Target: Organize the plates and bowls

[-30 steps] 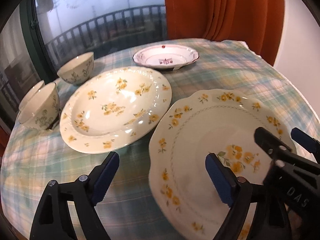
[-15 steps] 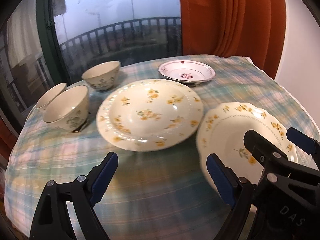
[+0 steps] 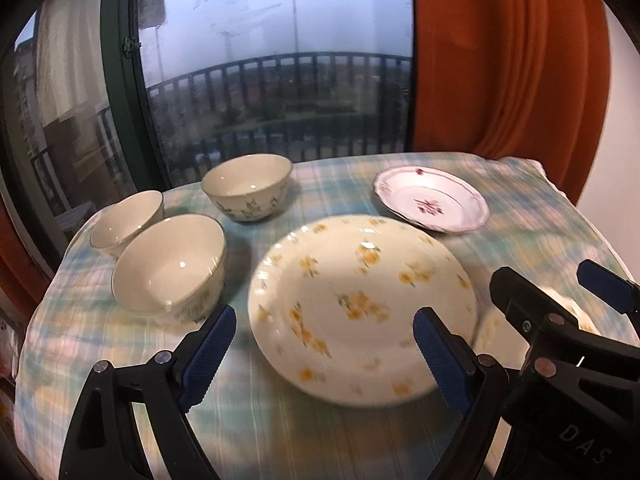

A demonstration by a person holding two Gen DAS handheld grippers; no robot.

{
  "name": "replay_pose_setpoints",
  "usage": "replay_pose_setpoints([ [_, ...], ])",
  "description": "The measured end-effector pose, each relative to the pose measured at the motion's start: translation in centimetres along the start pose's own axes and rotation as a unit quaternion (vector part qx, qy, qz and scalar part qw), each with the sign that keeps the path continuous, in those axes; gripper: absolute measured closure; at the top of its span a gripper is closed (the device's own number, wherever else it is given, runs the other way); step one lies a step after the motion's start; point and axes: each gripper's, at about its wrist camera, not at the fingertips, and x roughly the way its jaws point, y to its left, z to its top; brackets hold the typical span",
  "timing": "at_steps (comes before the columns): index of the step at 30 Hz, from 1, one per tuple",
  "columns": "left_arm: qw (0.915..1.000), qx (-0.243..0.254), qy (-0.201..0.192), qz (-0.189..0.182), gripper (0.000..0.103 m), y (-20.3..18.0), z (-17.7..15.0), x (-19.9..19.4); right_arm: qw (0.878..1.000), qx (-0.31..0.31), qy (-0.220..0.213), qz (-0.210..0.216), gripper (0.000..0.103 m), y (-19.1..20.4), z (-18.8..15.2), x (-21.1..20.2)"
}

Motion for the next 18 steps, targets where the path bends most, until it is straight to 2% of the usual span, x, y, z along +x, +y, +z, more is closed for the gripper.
replay_pose_setpoints([
  [8, 0.9995, -0.024, 0.017, 0.012, 0.011, 1.2, 3.1, 3.4, 1.0, -0.003, 0.007, 0.022, 0.01, 1.0, 3.8, 4.0],
  [13, 0.9974, -0.042, 0.057, 0.013, 0.013, 1.4, 2.8, 6.2, 0.999, -0.02, 0.013, 0.027, 0.01, 1.4, 5.1, 7.0],
  [18, 0.9955, -0.039, 0.085, 0.015, 0.017, 0.9, 2.1, 8.4, 0.997, -0.02, 0.064, 0.042, 0.011, 1.3, 4.3, 10.6],
])
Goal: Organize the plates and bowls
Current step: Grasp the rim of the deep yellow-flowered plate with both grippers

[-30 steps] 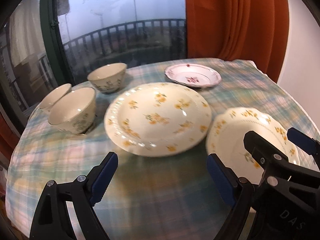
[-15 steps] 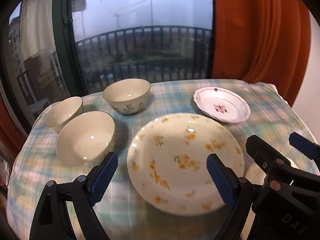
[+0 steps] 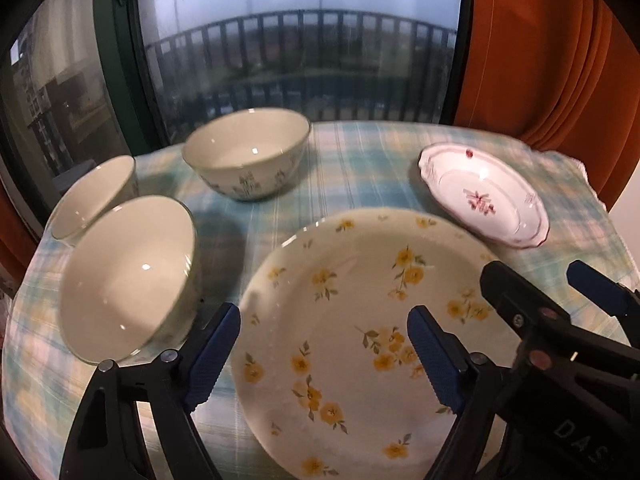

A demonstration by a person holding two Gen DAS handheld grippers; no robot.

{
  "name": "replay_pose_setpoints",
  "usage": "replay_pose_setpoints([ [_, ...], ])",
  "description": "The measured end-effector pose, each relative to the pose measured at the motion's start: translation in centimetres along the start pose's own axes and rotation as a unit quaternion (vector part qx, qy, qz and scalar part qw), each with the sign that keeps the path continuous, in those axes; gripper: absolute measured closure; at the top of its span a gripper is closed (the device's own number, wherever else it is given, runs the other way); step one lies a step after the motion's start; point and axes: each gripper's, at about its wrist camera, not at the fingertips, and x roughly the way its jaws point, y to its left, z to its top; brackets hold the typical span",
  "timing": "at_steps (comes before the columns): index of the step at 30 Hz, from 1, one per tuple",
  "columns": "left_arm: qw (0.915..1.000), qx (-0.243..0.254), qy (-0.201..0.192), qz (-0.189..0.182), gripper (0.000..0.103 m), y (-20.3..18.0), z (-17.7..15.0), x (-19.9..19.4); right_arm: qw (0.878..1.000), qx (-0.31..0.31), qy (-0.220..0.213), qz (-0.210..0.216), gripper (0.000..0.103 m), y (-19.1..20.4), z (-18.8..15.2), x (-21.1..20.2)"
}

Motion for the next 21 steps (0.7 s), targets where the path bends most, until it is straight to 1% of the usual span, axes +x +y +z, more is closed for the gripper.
replay_pose_setpoints([
  [1, 1.0, 0.0, 0.002, 0.001, 0.017, 0.0, -0.1, 0.2, 1.0, 0.003, 0.008, 0.001, 0.011, -0.1, -0.1, 0.6],
  [3, 0.9999, -0.002, 0.009, 0.006, 0.017, 0.0, -0.4, 0.8, 1.0, 0.004, 0.019, 0.003, 0.019, -0.1, -0.3, 1.5],
  [4, 0.9999, -0.003, 0.011, 0.009, 0.017, 0.1, -0.5, 1.0, 1.0, 0.003, 0.03, 0.003, 0.021, -0.1, -0.4, 2.0],
  [6, 0.9997, 0.008, 0.003, 0.023, 0.018, -0.2, -0.7, 1.0, 0.999, 0.006, 0.049, 0.002, 0.025, 0.0, -0.6, 2.9],
  [9, 0.9995, 0.017, 0.002, 0.025, 0.018, -0.5, -0.7, 1.1, 0.998, 0.006, 0.061, 0.003, 0.026, 0.0, -0.9, 3.8],
  [14, 0.9995, 0.017, 0.001, 0.026, 0.018, -0.4, -1.0, 0.9, 0.997, 0.004, 0.072, 0.009, 0.03, 0.0, -0.9, 4.6],
  [19, 0.9994, -0.011, 0.004, 0.032, 0.018, 0.7, -1.7, 0.1, 0.997, -0.001, 0.077, 0.011, 0.031, -0.1, -1.0, 4.9],
  [21, 0.9992, -0.012, 0.012, 0.037, 0.018, 0.9, -2.0, 0.4, 0.997, -0.004, 0.077, 0.008, 0.032, 0.0, -1.1, 4.8],
])
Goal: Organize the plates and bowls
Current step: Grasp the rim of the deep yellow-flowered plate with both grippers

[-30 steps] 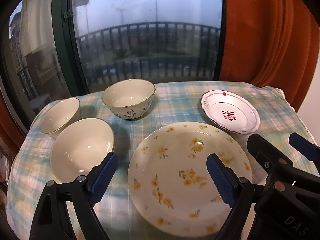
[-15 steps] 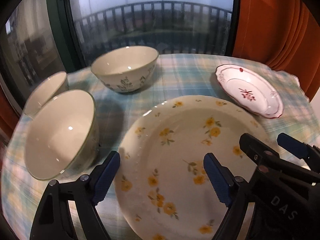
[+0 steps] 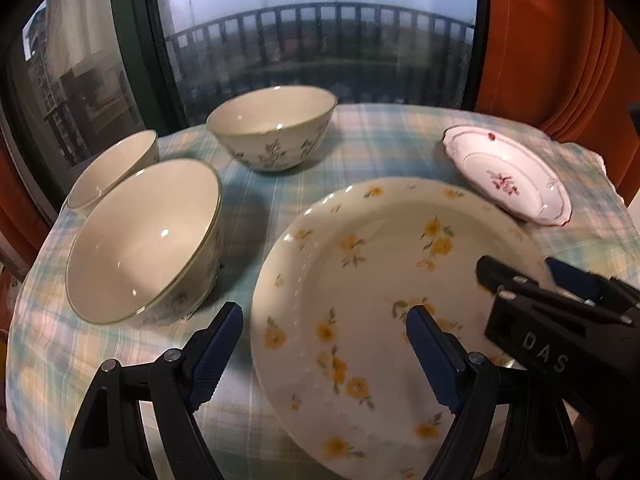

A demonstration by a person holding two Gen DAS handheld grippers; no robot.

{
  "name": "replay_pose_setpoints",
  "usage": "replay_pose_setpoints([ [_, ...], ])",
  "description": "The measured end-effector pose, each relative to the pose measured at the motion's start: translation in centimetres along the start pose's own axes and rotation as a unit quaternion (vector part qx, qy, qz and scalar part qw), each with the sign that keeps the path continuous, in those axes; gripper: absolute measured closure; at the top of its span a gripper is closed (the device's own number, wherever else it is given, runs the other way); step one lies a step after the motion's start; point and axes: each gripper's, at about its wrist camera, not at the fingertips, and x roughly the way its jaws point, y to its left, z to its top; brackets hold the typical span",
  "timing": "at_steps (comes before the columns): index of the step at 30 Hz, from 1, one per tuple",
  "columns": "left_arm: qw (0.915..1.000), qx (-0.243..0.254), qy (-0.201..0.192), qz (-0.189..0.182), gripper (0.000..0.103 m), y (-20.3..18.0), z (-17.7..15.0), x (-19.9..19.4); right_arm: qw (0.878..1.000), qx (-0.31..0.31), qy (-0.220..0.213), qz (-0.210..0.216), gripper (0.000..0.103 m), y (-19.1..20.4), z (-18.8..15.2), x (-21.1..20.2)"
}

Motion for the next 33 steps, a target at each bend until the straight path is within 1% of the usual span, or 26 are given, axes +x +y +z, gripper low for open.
replay_pose_setpoints([
  [2, 1.0, 0.002, 0.009, 0.001, 0.018, -0.1, -0.1, 0.5, 1.0, -0.01, -0.001, -0.013, 0.034, 0.3, -0.1, 0.1],
  [4, 0.9999, 0.001, 0.016, -0.004, 0.021, -0.2, -0.1, 1.0, 0.999, -0.023, -0.005, -0.027, 0.034, 0.8, -0.3, 0.1],
  [7, 0.9999, 0.001, 0.011, 0.005, 0.022, -0.3, -0.2, 1.2, 0.999, -0.026, -0.006, -0.031, 0.034, 0.9, -0.5, 0.0],
  [10, 0.9999, -0.004, 0.013, 0.008, 0.031, 0.1, -0.1, 1.1, 0.999, -0.023, -0.003, -0.031, 0.034, 0.9, -0.7, -0.2],
  [11, 0.9999, -0.006, 0.013, 0.006, 0.031, 0.3, -0.1, 1.1, 0.999, -0.023, -0.002, -0.032, 0.033, 1.0, -0.7, -0.2],
  [13, 0.9999, -0.007, 0.014, 0.004, 0.032, 0.7, -0.2, 0.9, 1.0, -0.015, 0.0, -0.027, 0.033, 1.0, -0.8, -0.4],
  [16, 0.9999, -0.003, 0.012, 0.01, 0.032, 0.8, -0.3, 1.0, 1.0, -0.015, 0.004, -0.022, 0.033, 1.3, -0.9, -0.5],
  [21, 0.9999, 0.004, 0.009, 0.01, 0.03, 0.7, -0.3, 1.5, 0.999, -0.026, 0.005, -0.026, 0.033, 1.6, -0.8, -0.2],
  [24, 0.9999, 0.01, 0.006, 0.012, 0.029, 0.6, -0.4, 1.7, 0.998, -0.045, 0.01, -0.037, 0.034, 2.0, -0.7, 0.6],
  [28, 0.9998, 0.008, 0.01, 0.014, 0.029, 0.6, -0.3, 1.7, 0.998, -0.048, 0.018, -0.043, 0.033, 2.2, -0.4, 1.1],
  [29, 0.9998, 0.004, 0.009, 0.017, 0.031, 0.6, -0.2, 1.7, 0.998, -0.047, 0.017, -0.043, 0.033, 2.2, -0.4, 1.1],
  [33, 0.9998, -0.001, 0.01, 0.018, 0.031, 0.9, -0.1, 1.4, 0.998, -0.042, 0.012, -0.041, 0.033, 2.2, -0.4, 0.8],
])
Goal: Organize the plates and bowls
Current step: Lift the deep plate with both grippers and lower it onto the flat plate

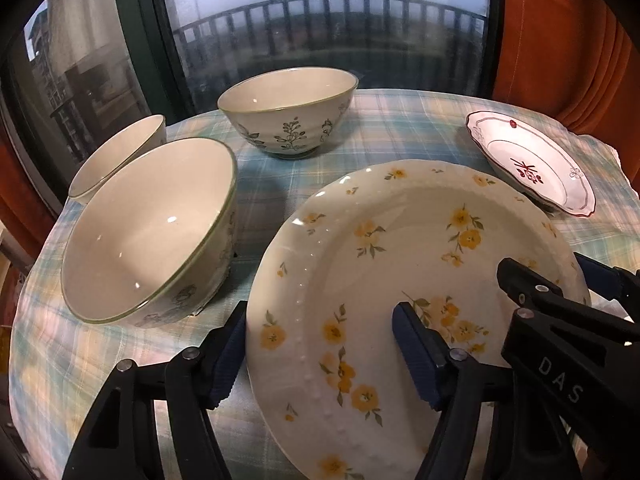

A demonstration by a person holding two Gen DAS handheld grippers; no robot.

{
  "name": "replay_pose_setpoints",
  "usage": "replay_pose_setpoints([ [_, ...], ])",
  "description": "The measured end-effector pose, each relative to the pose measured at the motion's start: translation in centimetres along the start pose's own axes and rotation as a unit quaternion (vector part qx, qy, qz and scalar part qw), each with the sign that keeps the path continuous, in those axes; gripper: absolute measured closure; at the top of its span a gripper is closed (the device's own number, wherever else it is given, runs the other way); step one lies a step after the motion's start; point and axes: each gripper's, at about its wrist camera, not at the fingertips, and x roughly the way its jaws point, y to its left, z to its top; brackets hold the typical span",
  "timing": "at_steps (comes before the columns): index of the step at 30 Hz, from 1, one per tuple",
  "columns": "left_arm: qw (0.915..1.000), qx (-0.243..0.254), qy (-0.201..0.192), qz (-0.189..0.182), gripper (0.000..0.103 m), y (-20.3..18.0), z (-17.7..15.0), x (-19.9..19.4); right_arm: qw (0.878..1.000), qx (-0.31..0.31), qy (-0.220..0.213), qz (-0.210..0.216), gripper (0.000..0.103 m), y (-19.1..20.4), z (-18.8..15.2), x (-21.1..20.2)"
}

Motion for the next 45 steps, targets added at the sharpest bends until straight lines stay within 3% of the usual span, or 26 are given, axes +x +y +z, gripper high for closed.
replay_pose_setpoints([
  [9, 0.9994, -0.007, -0.034, -0.006, 0.031, 0.5, -0.2, -2.8, 1.0, -0.001, -0.03, 0.0, 0.034, 0.2, 0.0, -2.9],
  [25, 0.9976, 0.003, -0.069, -0.014, 0.031, 0.8, -2.5, -7.1, 0.998, 0.009, -0.067, -0.003, 0.034, -0.1, -3.1, -8.5],
  [35, 0.9955, 0.016, -0.09, -0.023, 0.031, -1.4, -4.3, -10.2, 0.996, 0.024, -0.091, -0.007, 0.034, -2.3, -5.6, -11.8],
  [45, 0.994, 0.039, -0.093, -0.04, 0.031, -6.0, -6.5, -12.2, 0.993, 0.047, -0.106, -0.018, 0.034, -7.2, -8.7, -14.3],
])
